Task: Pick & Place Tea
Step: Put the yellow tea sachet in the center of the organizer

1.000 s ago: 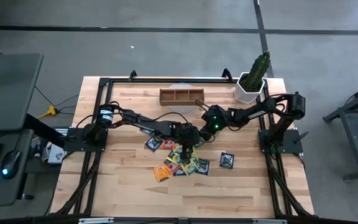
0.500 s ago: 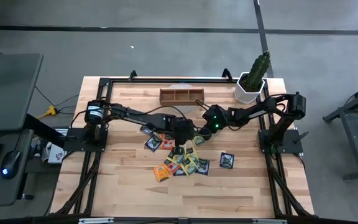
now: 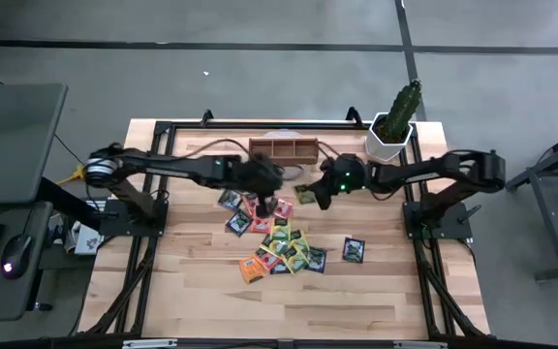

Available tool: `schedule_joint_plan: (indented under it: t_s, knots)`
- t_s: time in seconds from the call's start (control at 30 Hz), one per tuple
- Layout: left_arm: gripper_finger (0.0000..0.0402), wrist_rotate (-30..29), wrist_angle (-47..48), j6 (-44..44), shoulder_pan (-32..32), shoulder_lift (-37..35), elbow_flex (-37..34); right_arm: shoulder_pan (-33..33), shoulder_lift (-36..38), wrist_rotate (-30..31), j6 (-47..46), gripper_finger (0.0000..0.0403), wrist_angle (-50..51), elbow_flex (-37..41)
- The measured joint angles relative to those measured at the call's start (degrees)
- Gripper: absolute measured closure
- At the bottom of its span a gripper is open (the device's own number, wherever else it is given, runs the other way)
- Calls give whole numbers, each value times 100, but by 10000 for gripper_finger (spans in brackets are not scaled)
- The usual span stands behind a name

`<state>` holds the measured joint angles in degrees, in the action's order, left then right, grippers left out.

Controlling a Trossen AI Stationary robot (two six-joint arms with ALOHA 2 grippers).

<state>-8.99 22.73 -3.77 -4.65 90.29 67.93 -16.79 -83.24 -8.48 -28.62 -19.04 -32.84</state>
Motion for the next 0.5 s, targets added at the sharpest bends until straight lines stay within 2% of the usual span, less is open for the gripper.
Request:
schedule_joint_plan:
  t_s: [0.1, 0.27, 0.4, 0.5]
  knots:
    - [377, 361, -870, 81, -249, -505, -781, -152, 335, 171, 252, 403, 24, -2]
    - [377, 1300, -2562, 344, -537, -1214, -2038, -544, 644, 132, 998, 403, -220, -11]
    - [377, 1972, -4223, 554, -587, -1381, -2815, -870, 603, -48, 1507, 403, -683, -11]
    - [377, 2185, -5600, 734, -585, -1417, -3390, -1100, 476, -140, 1544, 403, -1208, -11]
